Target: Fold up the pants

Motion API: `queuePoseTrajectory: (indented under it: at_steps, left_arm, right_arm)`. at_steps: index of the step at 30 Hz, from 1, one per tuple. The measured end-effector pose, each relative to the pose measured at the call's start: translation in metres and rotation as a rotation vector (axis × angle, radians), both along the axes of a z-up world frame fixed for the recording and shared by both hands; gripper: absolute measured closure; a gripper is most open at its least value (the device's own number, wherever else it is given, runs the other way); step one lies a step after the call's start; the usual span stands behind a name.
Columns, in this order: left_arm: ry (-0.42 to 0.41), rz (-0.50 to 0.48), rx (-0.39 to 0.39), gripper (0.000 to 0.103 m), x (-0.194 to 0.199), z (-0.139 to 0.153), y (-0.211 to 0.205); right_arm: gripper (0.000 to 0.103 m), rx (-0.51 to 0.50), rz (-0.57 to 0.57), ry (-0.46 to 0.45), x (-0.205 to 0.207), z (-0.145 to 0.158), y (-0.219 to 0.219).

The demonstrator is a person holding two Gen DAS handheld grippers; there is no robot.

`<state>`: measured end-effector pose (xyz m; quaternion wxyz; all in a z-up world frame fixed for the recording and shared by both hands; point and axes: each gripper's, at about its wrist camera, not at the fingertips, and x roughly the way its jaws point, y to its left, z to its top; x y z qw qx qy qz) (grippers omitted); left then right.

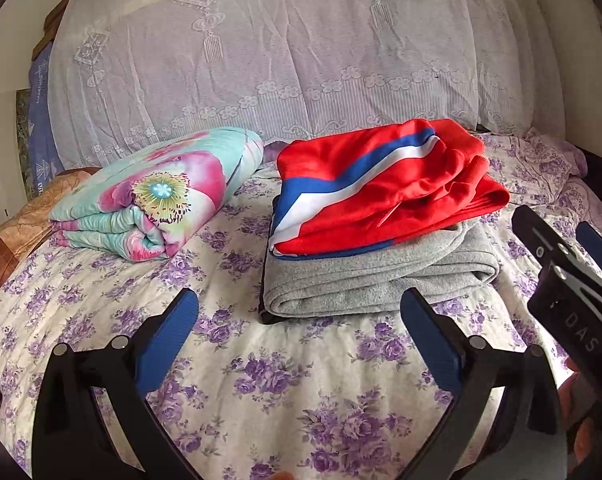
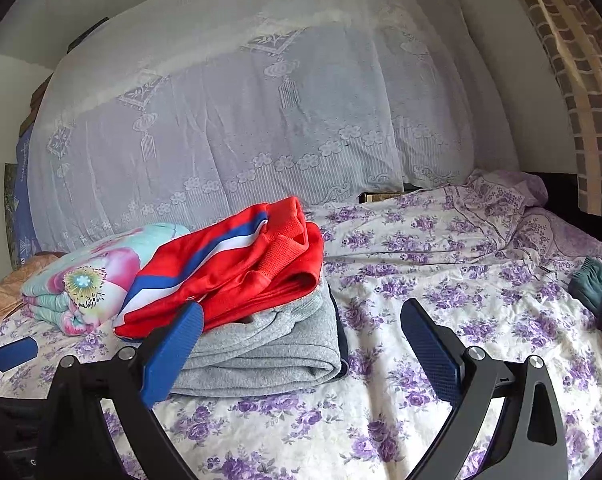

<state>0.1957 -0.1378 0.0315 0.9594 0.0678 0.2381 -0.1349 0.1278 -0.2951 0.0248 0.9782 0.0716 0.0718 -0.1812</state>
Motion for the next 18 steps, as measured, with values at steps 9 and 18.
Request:
queuePoseTrajectory:
  at_steps: [9,18]
  left_arm:
    - [0.003,-0.014,-0.008,0.005,-0.002,-0.002,-0.003]
    - [-0.028,0.001,0.028,0.005,-0.005,0.000,-0.007]
  right_arm:
    - [0.004,0.021,0.026,0.011,0.005,-0.004,-0.001]
    - [0.004,0.047,0.026,0.010,0.005,-0.005,-0.007]
